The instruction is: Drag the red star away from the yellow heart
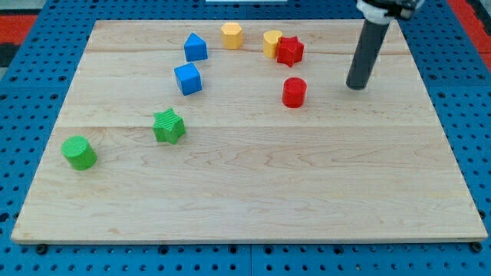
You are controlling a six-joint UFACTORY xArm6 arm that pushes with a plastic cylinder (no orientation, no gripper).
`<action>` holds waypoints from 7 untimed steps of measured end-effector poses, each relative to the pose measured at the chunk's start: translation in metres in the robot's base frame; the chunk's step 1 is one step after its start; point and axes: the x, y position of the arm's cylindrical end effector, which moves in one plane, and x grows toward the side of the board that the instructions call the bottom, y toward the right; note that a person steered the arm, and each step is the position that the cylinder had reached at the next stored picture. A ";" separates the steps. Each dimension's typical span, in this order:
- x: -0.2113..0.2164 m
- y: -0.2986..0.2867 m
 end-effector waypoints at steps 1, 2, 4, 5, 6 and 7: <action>-0.051 -0.002; -0.069 -0.021; -0.083 -0.061; -0.083 -0.091; -0.084 -0.092; -0.087 -0.097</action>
